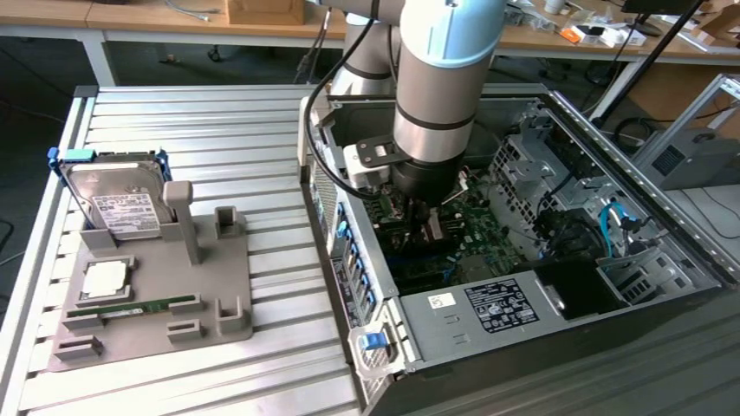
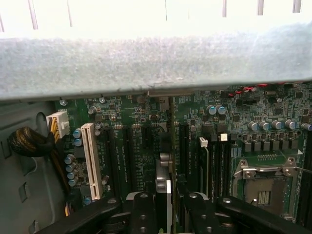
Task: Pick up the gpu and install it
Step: 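Insert the gpu into the slot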
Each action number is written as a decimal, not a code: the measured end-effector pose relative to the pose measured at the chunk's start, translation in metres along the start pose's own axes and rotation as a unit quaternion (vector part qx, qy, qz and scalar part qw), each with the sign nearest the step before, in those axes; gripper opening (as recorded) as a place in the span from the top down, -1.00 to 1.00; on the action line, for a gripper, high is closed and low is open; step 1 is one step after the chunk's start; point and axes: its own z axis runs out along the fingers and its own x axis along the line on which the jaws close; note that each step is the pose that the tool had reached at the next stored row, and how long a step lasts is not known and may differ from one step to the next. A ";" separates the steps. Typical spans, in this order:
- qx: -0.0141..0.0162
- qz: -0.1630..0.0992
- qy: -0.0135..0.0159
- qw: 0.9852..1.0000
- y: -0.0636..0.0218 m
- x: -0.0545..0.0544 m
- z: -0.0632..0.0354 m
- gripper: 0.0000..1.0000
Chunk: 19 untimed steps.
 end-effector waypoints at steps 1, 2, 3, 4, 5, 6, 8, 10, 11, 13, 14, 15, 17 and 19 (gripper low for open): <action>0.000 0.000 0.000 1.000 0.0000 0.000 0.0001 0.47; 0.000 0.000 0.000 1.000 0.0000 0.000 0.0001 0.47; 0.000 0.000 0.000 1.000 0.0001 0.000 0.0003 0.47; 0.000 0.000 0.000 1.000 0.0001 0.000 0.0004 0.47; 0.000 0.000 0.000 1.000 0.0001 0.000 0.0004 0.47; 0.000 0.000 0.000 1.000 0.0001 0.000 0.0005 0.47; 0.000 0.000 0.000 1.000 0.0000 0.000 0.0002 0.47; 0.001 0.000 -0.001 1.000 -0.0003 0.000 -0.0010 0.47; 0.001 0.000 -0.001 1.000 -0.0004 0.000 -0.0017 0.47; 0.001 0.000 0.000 1.000 -0.0006 0.000 -0.0036 0.47; 0.001 0.000 0.000 1.000 -0.0007 0.000 -0.0043 0.47; 0.001 0.000 0.000 1.000 -0.0008 0.000 -0.0044 0.47; 0.001 0.000 0.000 1.000 -0.0008 0.000 -0.0044 0.47; 0.001 0.000 0.000 1.000 -0.0008 0.000 -0.0046 0.47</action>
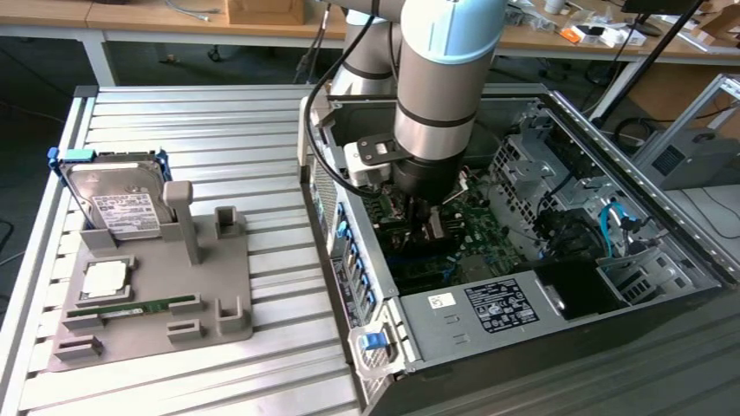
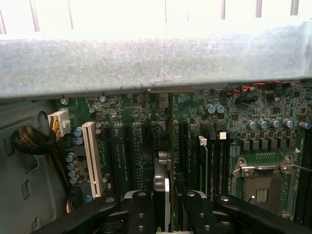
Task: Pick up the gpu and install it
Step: 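Insert the gpu into the slot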
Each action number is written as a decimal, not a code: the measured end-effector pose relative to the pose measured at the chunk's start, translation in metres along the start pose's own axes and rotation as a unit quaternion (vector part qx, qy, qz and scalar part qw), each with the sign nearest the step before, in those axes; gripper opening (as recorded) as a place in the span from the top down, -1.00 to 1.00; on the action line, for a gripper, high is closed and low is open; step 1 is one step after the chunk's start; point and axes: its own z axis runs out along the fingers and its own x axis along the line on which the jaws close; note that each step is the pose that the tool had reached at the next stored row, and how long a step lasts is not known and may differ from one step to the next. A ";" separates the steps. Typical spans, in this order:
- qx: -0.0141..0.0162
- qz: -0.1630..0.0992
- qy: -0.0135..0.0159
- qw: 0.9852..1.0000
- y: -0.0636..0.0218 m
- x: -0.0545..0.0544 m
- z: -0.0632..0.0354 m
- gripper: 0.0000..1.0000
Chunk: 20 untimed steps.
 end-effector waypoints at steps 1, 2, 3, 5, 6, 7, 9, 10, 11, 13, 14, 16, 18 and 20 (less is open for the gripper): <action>0.000 0.000 0.000 1.000 0.0000 0.000 0.0000 0.47; 0.000 0.000 0.000 1.000 0.0000 0.000 0.0000 0.47; 0.000 0.000 0.000 1.000 0.0000 0.000 0.0000 0.47; 0.000 0.000 0.000 1.000 0.0000 0.000 0.0001 0.47; 0.000 0.000 0.000 1.000 0.0000 0.000 0.0002 0.47; 0.000 0.000 0.000 1.000 0.0001 0.000 0.0003 0.47; 0.000 0.000 0.000 1.000 0.0001 0.000 0.0007 0.47; 0.000 0.000 0.000 1.000 0.0001 0.000 0.0008 0.47; 0.000 0.000 0.000 1.000 0.0002 0.000 0.0009 0.47; 0.000 0.000 0.000 1.000 0.0002 0.000 0.0011 0.47; 0.000 0.000 0.000 1.000 0.0002 0.000 0.0013 0.47; 0.000 -0.002 -0.001 1.000 0.0003 0.000 0.0013 0.47; 0.000 -0.007 -0.001 1.000 0.0003 -0.001 0.0013 0.47; 0.000 -0.010 -0.002 1.000 0.0003 -0.001 0.0013 0.47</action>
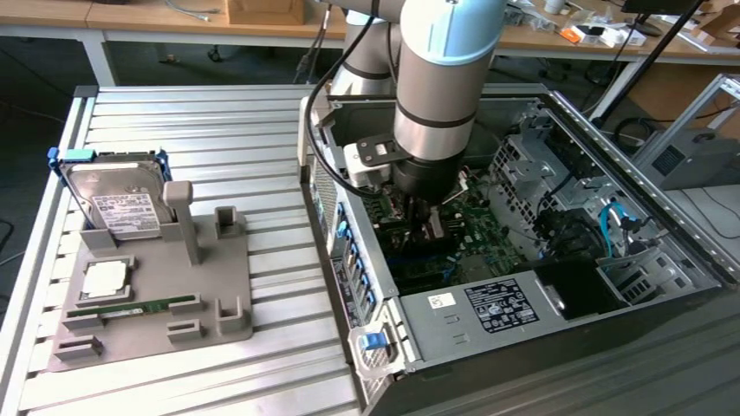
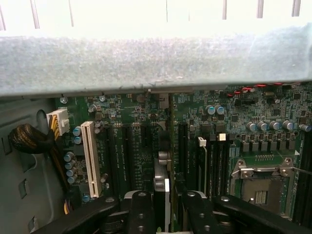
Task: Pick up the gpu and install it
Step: 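Insert the gpu into the slot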
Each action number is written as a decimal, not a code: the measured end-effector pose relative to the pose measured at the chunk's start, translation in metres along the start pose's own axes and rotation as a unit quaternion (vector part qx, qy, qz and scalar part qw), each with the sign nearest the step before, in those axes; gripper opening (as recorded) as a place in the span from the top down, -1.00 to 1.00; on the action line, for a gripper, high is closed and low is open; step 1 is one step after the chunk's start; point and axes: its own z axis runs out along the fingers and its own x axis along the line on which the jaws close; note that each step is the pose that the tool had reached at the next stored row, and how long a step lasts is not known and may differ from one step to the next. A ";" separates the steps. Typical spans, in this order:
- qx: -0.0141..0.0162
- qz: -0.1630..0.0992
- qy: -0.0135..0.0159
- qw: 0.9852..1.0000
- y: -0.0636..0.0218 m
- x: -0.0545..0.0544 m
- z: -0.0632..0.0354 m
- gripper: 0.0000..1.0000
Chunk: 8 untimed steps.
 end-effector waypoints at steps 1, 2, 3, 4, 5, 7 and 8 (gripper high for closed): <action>0.000 -0.001 0.000 1.000 0.0000 0.000 0.0001 0.47; 0.000 -0.002 0.000 1.000 0.0000 0.000 0.0001 0.47; 0.000 -0.003 -0.001 1.000 0.0000 0.000 0.0001 0.47; 0.000 -0.005 -0.001 1.000 0.0001 0.000 0.0000 0.47; 0.000 -0.006 -0.001 1.000 0.0000 -0.001 0.0001 0.47; 0.000 -0.009 -0.001 1.000 0.0001 -0.001 0.0002 0.47; 0.000 -0.009 -0.001 1.000 0.0001 -0.001 0.0002 0.47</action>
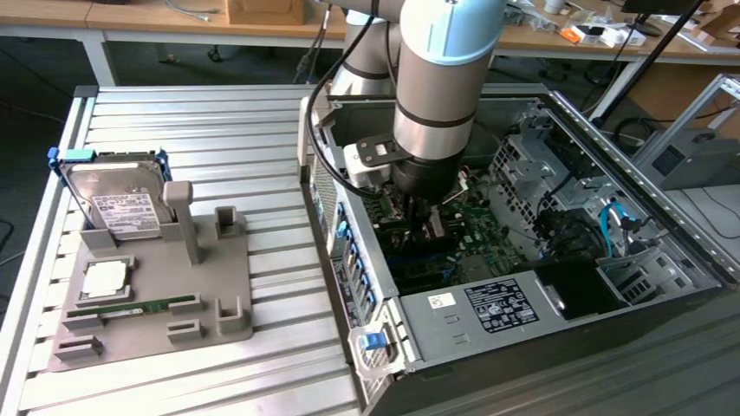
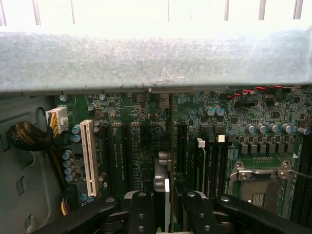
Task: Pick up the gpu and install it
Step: 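Insert the gpu into the slot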
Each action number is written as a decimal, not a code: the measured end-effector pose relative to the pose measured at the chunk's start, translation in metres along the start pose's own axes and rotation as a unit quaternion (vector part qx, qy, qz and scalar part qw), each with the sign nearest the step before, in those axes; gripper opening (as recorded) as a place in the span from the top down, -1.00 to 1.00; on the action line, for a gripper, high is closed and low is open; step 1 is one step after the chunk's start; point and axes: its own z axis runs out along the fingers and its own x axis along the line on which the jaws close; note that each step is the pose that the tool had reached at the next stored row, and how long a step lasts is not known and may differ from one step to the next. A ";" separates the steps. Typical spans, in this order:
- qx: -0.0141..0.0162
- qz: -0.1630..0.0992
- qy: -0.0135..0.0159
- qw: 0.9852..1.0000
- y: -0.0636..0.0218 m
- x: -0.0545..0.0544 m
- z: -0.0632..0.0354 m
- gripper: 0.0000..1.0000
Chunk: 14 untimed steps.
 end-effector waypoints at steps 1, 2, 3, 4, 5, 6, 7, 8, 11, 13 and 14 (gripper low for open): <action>0.000 0.000 0.000 1.000 0.0000 0.000 0.0001 0.47; 0.000 0.000 0.000 1.000 0.0001 0.000 0.0004 0.47; 0.000 0.000 0.000 1.000 0.0001 0.000 0.0007 0.47; 0.000 0.000 0.000 1.000 0.0002 0.000 0.0010 0.47; 0.000 0.000 0.000 1.000 0.0003 0.000 0.0012 0.47; 0.000 0.000 0.000 1.000 0.0003 0.000 0.0015 0.47; 0.000 0.000 0.000 1.000 0.0004 0.000 0.0017 0.47; 0.000 0.000 0.000 1.000 0.0004 0.000 0.0021 0.47; 0.000 0.000 0.000 1.000 0.0004 0.000 0.0024 0.47; 0.000 0.000 0.000 1.000 0.0004 0.000 0.0024 0.47; 0.000 0.000 0.000 1.000 0.0004 0.000 0.0024 0.47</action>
